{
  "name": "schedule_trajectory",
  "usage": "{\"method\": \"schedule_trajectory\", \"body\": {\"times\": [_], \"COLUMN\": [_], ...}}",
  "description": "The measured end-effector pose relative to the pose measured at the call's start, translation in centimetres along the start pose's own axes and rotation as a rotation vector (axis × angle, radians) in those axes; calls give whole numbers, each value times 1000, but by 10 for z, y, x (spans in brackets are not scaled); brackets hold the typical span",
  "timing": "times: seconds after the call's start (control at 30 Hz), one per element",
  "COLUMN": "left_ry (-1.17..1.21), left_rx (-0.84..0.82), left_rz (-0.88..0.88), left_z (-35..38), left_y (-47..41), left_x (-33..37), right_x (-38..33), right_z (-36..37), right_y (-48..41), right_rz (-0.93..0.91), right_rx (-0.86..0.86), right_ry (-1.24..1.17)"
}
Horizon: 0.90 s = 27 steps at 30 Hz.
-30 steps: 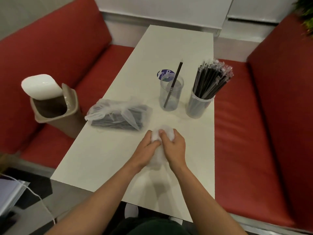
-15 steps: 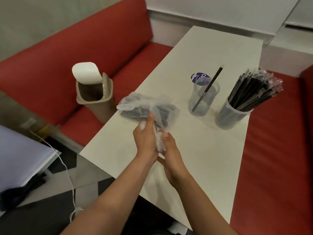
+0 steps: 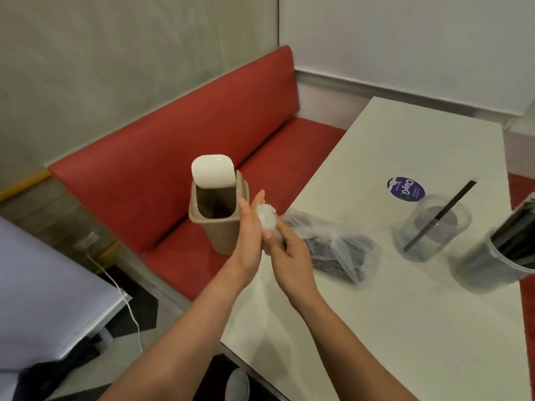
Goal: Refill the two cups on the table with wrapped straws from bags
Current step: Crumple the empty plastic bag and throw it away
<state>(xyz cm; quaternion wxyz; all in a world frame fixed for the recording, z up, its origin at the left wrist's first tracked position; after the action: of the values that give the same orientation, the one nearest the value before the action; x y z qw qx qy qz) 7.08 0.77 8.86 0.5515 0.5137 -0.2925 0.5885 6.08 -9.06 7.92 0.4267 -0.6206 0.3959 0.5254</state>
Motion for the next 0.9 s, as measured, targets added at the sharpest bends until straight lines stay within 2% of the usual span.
{"method": "schedule_trajectory", "body": {"times": [0.1,0.2,0.27,0.37,0.43,0.6,0.7,0.9], "left_ry": [-98,-498,-709,-903,-1021,-972,-1086,-1125], "left_rx": [26,274,402,431,387,273,319,362], "left_rz": [42,127,123,107,90,32,58,75], "left_z": [-46,-109,-153,-204,-226,-250,-263,-270], "left_y": [-39,-82,-106,-145,-169,-202,-208,-203], "left_x": [20,33,32,15,0,-37,-57,-69], "right_x": [12,28,40,61,76,113,136,165], "right_z": [39,73,88,106,118,150,169,202], "right_y": [-50,-98,-123,-155,-173,-211,-231,-250], "right_rz": [-56,-89,-52,-15,18,110,150,268], "right_rx": [93,192,211,183,152,64,-11,-161], "right_ry": [156,329,387,462,496,516,571,663]}}
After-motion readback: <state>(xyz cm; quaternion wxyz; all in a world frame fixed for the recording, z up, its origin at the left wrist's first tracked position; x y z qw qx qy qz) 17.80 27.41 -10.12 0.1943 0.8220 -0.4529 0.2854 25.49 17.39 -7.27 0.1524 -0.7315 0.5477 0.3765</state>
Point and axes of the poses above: each hand's wrist, its own y-axis away from the middle knuckle, its own z-axis out of the palm, x = y × z, the point moved 1 cm from there along -y, towards the middle knuckle, and after that the axes turned 4 degrees about -z, right-handed, at the moved point
